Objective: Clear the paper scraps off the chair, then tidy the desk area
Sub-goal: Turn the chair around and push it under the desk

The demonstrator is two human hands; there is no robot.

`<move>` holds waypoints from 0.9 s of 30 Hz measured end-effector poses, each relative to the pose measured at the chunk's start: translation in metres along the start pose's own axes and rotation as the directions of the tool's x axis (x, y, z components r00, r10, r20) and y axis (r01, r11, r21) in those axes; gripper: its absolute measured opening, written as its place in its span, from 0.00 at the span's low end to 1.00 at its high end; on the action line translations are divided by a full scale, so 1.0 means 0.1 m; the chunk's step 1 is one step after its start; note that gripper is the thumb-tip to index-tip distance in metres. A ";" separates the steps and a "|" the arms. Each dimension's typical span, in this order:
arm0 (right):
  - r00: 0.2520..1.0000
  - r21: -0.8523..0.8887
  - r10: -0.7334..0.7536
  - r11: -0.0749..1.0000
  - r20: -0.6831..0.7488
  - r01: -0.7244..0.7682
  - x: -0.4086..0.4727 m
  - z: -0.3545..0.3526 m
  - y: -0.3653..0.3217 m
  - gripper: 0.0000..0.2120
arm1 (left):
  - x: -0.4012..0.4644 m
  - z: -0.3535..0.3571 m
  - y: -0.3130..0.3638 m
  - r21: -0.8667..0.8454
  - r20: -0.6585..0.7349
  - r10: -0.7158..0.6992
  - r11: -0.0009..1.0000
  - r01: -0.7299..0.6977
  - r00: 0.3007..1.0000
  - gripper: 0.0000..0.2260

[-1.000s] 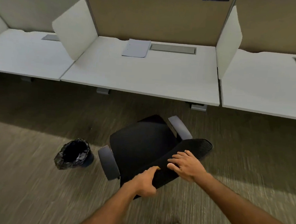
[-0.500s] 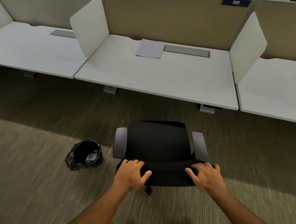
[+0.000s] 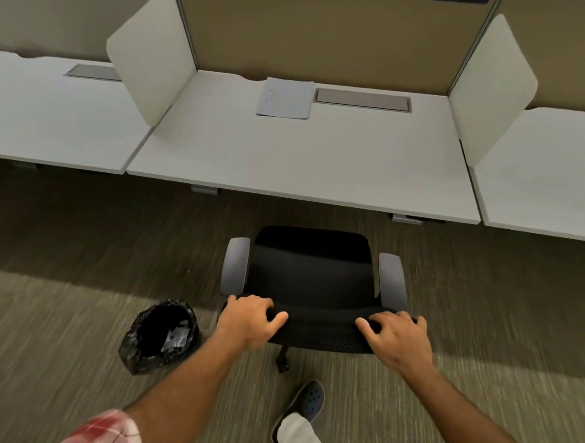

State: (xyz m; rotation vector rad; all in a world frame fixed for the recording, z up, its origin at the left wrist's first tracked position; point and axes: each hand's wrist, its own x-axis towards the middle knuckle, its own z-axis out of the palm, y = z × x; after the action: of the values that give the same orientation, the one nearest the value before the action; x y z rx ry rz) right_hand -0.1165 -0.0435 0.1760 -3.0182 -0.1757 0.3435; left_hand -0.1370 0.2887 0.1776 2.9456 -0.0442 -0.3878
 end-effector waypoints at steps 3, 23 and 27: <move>1.000 -0.012 0.002 1.000 -0.024 -0.003 0.40 -0.08 -0.10 0.36 | 0.41 -0.15 -0.11 0.026 0.005 0.032 0.999 -0.032 0.999 0.30; 0.998 0.000 0.065 0.998 -0.014 -0.065 2.81 -0.55 -0.64 0.38 | 2.90 -0.95 -0.91 0.075 -0.068 0.139 0.988 -0.134 0.988 0.29; 0.997 -0.001 0.078 0.997 -0.022 -0.078 3.12 -0.62 -0.70 0.39 | 3.24 -1.06 -0.99 0.067 -0.055 0.147 0.987 -0.143 0.988 0.28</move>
State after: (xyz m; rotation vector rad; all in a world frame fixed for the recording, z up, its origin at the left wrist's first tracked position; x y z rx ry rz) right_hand 0.1924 0.0595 0.1760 -3.0351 -0.0565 0.3173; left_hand 0.2042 0.3867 0.1791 2.9894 -0.2660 -0.2816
